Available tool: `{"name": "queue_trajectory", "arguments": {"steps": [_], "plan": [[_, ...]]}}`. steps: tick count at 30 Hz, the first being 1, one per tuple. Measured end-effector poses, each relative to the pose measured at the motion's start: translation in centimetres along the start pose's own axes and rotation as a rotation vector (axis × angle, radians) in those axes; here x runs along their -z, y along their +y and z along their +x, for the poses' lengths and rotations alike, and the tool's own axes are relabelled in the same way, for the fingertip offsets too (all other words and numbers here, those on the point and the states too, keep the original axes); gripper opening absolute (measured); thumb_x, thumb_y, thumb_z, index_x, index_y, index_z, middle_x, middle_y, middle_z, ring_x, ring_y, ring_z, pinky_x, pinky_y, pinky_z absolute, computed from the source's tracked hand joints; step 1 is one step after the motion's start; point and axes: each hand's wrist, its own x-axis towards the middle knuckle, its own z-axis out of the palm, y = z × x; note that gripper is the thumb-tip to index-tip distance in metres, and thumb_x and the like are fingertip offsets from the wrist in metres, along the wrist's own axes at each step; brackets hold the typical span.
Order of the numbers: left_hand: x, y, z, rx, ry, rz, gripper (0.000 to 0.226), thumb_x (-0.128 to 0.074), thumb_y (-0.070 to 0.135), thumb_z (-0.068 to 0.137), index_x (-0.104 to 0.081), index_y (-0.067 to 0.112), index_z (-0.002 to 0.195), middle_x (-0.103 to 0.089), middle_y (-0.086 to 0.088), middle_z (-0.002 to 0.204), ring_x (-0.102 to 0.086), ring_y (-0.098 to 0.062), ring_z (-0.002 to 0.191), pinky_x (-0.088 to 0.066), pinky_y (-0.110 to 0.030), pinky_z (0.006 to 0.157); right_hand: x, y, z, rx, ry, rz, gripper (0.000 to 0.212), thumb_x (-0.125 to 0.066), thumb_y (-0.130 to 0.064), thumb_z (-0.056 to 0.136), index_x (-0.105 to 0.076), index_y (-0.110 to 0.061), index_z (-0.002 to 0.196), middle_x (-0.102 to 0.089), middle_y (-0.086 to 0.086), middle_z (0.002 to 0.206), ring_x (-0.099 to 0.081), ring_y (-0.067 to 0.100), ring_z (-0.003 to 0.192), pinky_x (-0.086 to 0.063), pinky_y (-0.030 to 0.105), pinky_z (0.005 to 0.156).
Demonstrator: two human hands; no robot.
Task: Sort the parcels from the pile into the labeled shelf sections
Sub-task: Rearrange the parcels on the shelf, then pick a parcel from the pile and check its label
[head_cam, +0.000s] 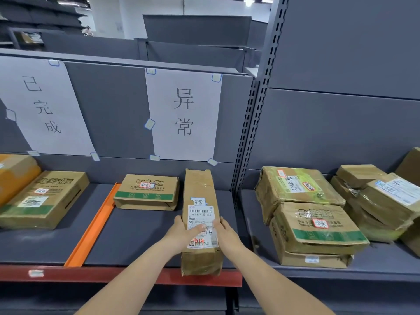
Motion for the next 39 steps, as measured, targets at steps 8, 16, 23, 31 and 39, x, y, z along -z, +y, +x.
{"name": "queue_trajectory", "arguments": {"steps": [8,16,23,31,39], "plan": [[-0.7,0.3,0.2,0.032,0.031,0.064,0.058,-0.073,0.042,0.082,-0.03,0.018,0.112,-0.062,0.001,0.115,-0.064,-0.016,0.098,-0.055,-0.035,0.087,0.6,-0.3,-0.4,-0.023,0.006,-0.066,0.061,-0.036,-0.049,0.101,-0.02,-0.026,0.155,-0.051,0.001,0.142,-0.058,0.016,0.111,-0.046,0.032,0.099],[-0.3,0.8,-0.6,-0.007,0.107,0.097,0.078,-0.071,0.049,0.081,-0.031,0.012,0.139,-0.058,-0.002,0.129,-0.063,-0.018,0.103,-0.055,-0.032,0.08,1.0,-1.5,-2.2,-0.003,0.044,-0.12,0.062,-0.033,-0.046,0.103,-0.009,-0.025,0.156,-0.036,0.003,0.154,-0.042,0.024,0.135,-0.037,0.028,0.094],[0.4,2.6,-3.2,-0.119,0.17,0.287,0.1,-0.058,0.067,0.08,-0.014,0.014,0.153,-0.03,-0.009,0.154,-0.039,-0.028,0.135,-0.043,-0.041,0.102,1.8,-2.5,-4.4,0.055,0.123,-0.168,0.063,-0.031,-0.049,0.102,-0.014,-0.022,0.156,-0.024,0.003,0.16,-0.027,0.026,0.145,-0.024,0.039,0.114],[0.8,4.6,-6.5,-0.252,0.205,0.422,0.091,-0.041,0.089,0.065,-0.048,0.029,0.132,-0.052,0.005,0.133,-0.05,-0.021,0.119,-0.045,-0.039,0.091,4.2,-4.4,-10.3,0.207,0.231,-0.207,0.057,-0.04,-0.041,0.102,-0.028,-0.016,0.151,-0.038,0.004,0.152,-0.044,0.02,0.129,-0.033,0.026,0.094],[-3.4,8.3,-10.8,-0.38,0.099,0.433,0.06,-0.053,0.049,0.093,-0.044,0.013,0.14,-0.052,-0.006,0.139,-0.053,-0.025,0.122,-0.043,-0.034,0.095,8.6,-3.1,-16.6,0.353,0.422,-0.148,0.035,-0.049,-0.023,0.098,-0.051,-0.017,0.132,-0.06,0.002,0.124,-0.053,0.014,0.107,-0.041,0.027,0.09]]}}
